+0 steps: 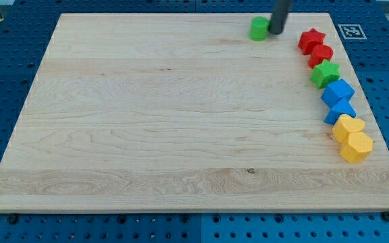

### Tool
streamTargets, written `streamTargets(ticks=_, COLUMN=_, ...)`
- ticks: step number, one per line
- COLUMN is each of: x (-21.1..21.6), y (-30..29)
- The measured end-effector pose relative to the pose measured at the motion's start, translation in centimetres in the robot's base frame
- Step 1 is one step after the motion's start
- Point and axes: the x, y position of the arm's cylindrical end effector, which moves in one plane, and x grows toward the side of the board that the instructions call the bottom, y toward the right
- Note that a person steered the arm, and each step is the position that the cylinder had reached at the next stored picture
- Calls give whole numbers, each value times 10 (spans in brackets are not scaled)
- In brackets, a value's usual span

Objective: Move your arm to the blue cube

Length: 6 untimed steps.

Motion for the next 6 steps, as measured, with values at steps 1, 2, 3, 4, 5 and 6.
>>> streamTargets(ticks=1, x=0, y=-58)
streamTargets(ticks=2, x=0, y=-95)
streamTargets(ticks=3, x=0, y=-76)
streamTargets(ticks=4, x=-1, y=-17)
streamTargets(ticks=5, x=-1, y=54)
streamTargets(ticks=6, x=-1, y=127)
